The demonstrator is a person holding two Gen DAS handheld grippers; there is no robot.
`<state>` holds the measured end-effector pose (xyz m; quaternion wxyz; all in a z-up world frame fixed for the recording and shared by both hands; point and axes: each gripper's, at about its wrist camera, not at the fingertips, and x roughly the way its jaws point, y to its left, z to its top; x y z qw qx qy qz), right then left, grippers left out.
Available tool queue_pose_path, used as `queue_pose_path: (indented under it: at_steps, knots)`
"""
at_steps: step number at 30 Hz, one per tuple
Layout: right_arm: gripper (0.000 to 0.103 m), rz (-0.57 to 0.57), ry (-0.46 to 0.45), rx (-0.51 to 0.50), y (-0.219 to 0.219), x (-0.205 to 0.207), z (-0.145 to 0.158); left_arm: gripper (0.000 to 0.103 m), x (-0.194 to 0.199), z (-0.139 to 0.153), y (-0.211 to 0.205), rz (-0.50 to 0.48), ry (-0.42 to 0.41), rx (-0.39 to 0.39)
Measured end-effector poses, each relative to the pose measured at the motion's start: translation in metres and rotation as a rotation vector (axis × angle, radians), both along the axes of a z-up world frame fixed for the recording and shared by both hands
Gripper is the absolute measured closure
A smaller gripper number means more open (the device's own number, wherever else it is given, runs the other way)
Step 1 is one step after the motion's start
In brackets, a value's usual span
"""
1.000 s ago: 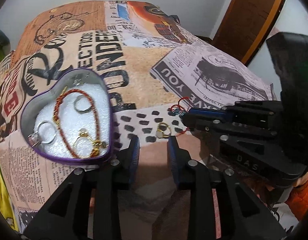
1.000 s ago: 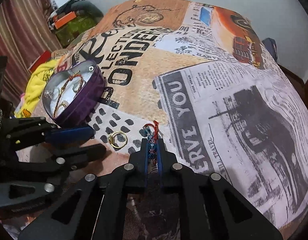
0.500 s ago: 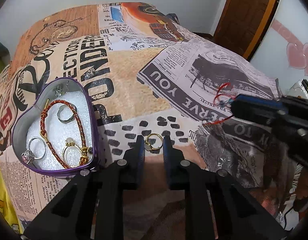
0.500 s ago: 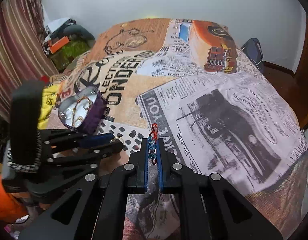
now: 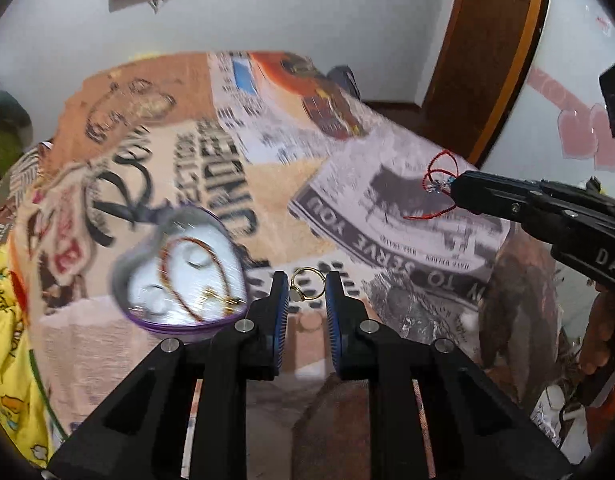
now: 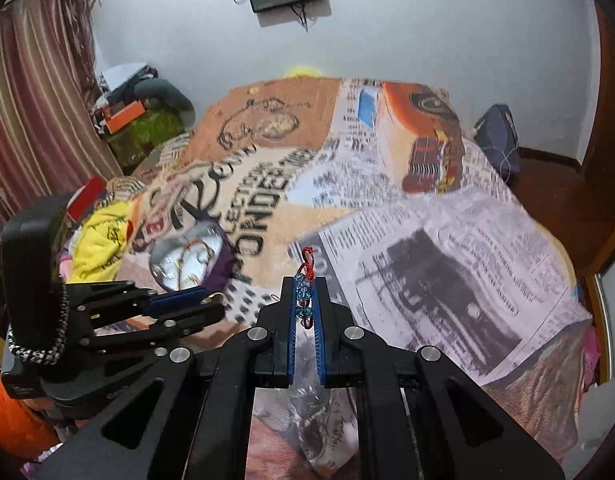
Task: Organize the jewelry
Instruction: 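Grasp the gold ring with the left tool while the right tool lifts the beaded bracelet, then lower the ring and the beaded bracelet into the tin and open both tools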
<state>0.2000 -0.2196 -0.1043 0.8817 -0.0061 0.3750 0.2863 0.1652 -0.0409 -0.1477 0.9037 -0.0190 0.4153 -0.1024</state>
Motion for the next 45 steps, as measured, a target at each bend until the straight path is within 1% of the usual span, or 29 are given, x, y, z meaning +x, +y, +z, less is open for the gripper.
queue_pose_path:
  at_steps: [4, 9, 13, 18, 26, 34, 45]
  knots:
    - [0.096, 0.006, -0.035, 0.024, 0.007, -0.003, 0.014, 0.086, -0.010, 0.023, 0.022, 0.041, -0.054, -0.013]
    - [0.096, 0.029, -0.067, 0.056, 0.023, -0.007, 0.028, 0.086, -0.019, 0.043, 0.048, 0.088, -0.103, -0.019]
    - [0.096, 0.059, -0.081, 0.073, 0.043, -0.007, 0.034, 0.086, -0.022, 0.053, 0.067, 0.122, -0.130, -0.019]
    - [0.096, 0.106, -0.086, 0.088, 0.067, -0.007, 0.035, 0.086, -0.025, 0.056, 0.082, 0.141, -0.139, -0.014]
    - [0.096, 0.162, -0.051, 0.099, 0.099, -0.003, 0.023, 0.086, -0.021, 0.046, 0.092, 0.148, -0.127, -0.011]
    - [0.096, 0.177, -0.017, 0.081, 0.110, 0.005, 0.009, 0.086, -0.011, 0.026, 0.096, 0.135, -0.091, -0.032]
    - [0.096, 0.187, 0.058, 0.058, 0.121, 0.019, -0.019, 0.086, 0.008, -0.004, 0.093, 0.101, -0.031, -0.029]
